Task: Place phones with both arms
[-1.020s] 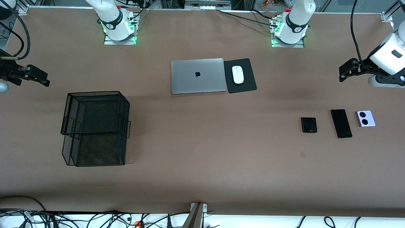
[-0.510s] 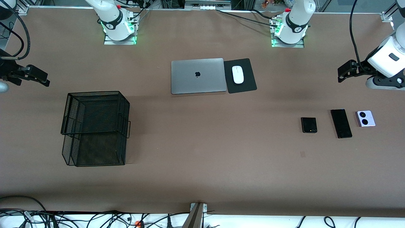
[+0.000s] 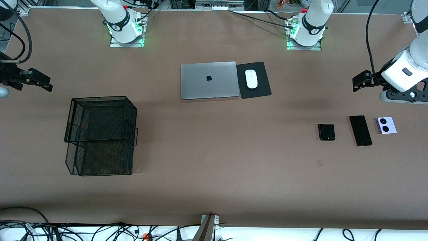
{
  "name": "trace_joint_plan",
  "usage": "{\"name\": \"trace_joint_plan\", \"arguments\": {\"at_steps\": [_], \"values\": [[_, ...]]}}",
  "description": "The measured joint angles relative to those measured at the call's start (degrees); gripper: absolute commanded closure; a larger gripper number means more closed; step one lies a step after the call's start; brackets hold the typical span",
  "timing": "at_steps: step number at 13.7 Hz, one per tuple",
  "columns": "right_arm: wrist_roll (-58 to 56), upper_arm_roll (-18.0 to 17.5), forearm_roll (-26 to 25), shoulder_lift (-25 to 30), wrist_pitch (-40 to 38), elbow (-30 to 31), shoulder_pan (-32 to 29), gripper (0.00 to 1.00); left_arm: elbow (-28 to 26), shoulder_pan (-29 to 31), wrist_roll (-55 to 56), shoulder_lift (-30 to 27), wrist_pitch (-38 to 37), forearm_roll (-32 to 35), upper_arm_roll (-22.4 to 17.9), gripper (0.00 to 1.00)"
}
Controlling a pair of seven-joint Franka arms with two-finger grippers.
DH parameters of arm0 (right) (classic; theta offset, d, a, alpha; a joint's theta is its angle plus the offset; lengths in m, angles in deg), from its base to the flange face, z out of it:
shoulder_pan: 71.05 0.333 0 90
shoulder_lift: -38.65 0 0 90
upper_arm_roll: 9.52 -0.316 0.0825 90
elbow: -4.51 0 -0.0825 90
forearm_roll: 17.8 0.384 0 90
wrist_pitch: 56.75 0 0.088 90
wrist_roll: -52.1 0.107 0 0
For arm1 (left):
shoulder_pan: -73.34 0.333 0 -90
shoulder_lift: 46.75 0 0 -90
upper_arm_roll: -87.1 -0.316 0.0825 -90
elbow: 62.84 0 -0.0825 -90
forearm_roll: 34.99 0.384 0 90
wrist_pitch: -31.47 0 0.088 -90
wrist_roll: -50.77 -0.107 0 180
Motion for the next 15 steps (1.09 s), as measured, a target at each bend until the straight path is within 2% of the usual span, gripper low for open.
{"name": "trace_joint_plan", "arguments": {"at_steps": [5, 8, 13, 15], "values": [[0.0, 0.0, 0.0, 0.0, 0.0, 0.0, 0.0, 0.00, -0.3, 0.1, -0.1, 0.5, -0.6, 0.0, -0.1, 0.00], [0.0, 0.0, 0.0, 0.0, 0.0, 0.0, 0.0, 0.00, -1.4, 0.3, -0.3, 3.6, -0.1, 0.0, -0.2, 0.00], [0.0, 0.0, 0.0, 0.0, 0.0, 0.0, 0.0, 0.00, -5.9, 3.6, -2.3, 14.1, 16.3, 0.0, -0.4, 0.00], [0.0, 0.0, 0.0, 0.0, 0.0, 0.0, 0.0, 0.00, -9.6, 4.8, -3.1, 16.5, 24.0, 0.0, -0.4, 0.00]]}}
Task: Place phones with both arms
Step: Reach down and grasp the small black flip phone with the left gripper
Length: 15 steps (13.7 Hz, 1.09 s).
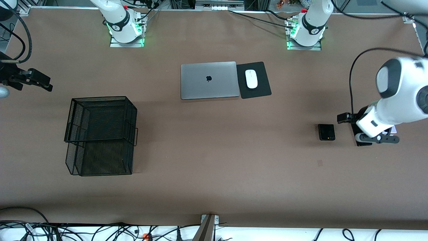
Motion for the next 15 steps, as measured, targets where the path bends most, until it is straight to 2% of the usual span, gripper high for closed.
{"name": "trace_joint_plan", "arguments": {"at_steps": [4, 7, 11, 15], "values": [[0.0, 0.0, 0.0, 0.0, 0.0, 0.0, 0.0, 0.00, -11.9, 0.4, -0.1, 0.7, 17.7, 0.0, 0.0, 0.00], [0.0, 0.0, 0.0, 0.0, 0.0, 0.0, 0.0, 0.00, -17.6, 0.4, -0.1, 2.0, 26.9, 0.0, 0.0, 0.00], [0.0, 0.0, 0.0, 0.0, 0.0, 0.0, 0.0, 0.00, -18.9, 1.2, -0.1, 6.5, 34.0, 0.0, 0.0, 0.00], [0.0, 0.0, 0.0, 0.0, 0.0, 0.0, 0.0, 0.00, -18.8, 2.0, -0.1, 7.4, 34.7, 0.0, -0.1, 0.00]]}}
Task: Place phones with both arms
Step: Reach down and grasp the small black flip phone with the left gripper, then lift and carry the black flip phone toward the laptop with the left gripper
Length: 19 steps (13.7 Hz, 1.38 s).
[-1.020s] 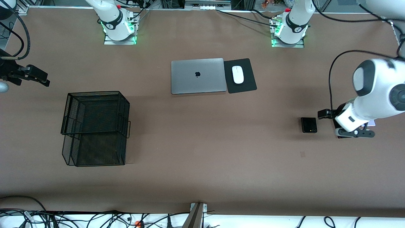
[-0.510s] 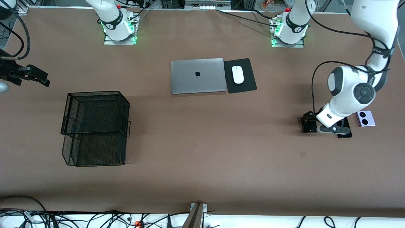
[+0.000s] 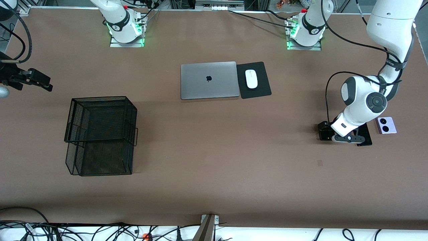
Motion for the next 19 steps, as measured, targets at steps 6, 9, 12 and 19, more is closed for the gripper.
{"name": "trace_joint_plan", "arguments": {"at_steps": [6, 9, 12, 19], "values": [[0.0, 0.0, 0.0, 0.0, 0.0, 0.0, 0.0, 0.00, 0.0, 0.0, 0.0, 1.4, 0.4, 0.0, 0.0, 0.00], [0.0, 0.0, 0.0, 0.0, 0.0, 0.0, 0.0, 0.00, 0.0, 0.0, 0.0, 2.4, 1.2, 0.0, 0.0, 0.14], [0.0, 0.0, 0.0, 0.0, 0.0, 0.0, 0.0, 0.00, 0.0, 0.1, 0.0, 2.8, 1.2, 0.0, 0.0, 0.75], [0.0, 0.0, 0.0, 0.0, 0.0, 0.0, 0.0, 0.00, 1.4, 0.3, 0.0, 2.6, 1.0, 0.0, 0.2, 0.73]]}}
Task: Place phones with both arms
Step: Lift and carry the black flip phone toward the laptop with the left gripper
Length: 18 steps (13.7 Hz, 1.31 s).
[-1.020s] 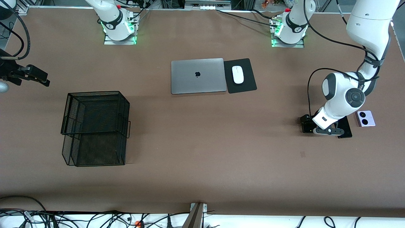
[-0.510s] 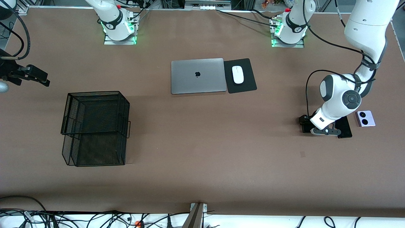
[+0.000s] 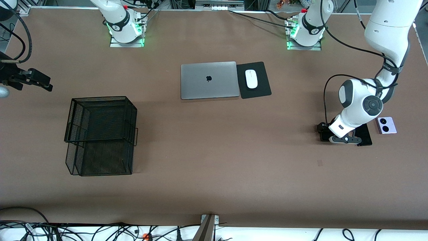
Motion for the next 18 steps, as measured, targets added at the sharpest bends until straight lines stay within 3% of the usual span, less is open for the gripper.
{"name": "trace_joint_plan", "arguments": {"at_steps": [2, 4, 8, 13, 16, 18], "values": [[0.0, 0.0, 0.0, 0.0, 0.0, 0.0, 0.0, 0.00, 2.3, -0.1, 0.0, -0.9, -4.8, 0.0, 0.4, 0.73], [0.0, 0.0, 0.0, 0.0, 0.0, 0.0, 0.0, 0.00, 7.1, -0.1, 0.0, -2.1, -15.0, 0.0, 1.6, 0.73], [0.0, 0.0, 0.0, 0.0, 0.0, 0.0, 0.0, 0.00, 19.6, -0.2, 1.9, -3.3, -33.7, 0.0, 8.2, 0.73], [0.0, 0.0, 0.0, 0.0, 0.0, 0.0, 0.1, 0.00, 25.1, -2.4, 9.7, -2.3, -35.8, -2.6, 20.7, 0.75], [-0.1, 0.0, 0.0, 0.0, 0.0, 0.0, 0.1, 0.00, 29.6, -9.3, 18.9, 2.1, -34.8, -3.1, 21.7, 0.75], [-0.1, -0.1, 0.0, 0.0, 0.0, 0.0, 0.1, 0.00, 32.0, -14.4, 25.4, 6.1, -29.7, -3.1, 21.8, 0.75]]}}
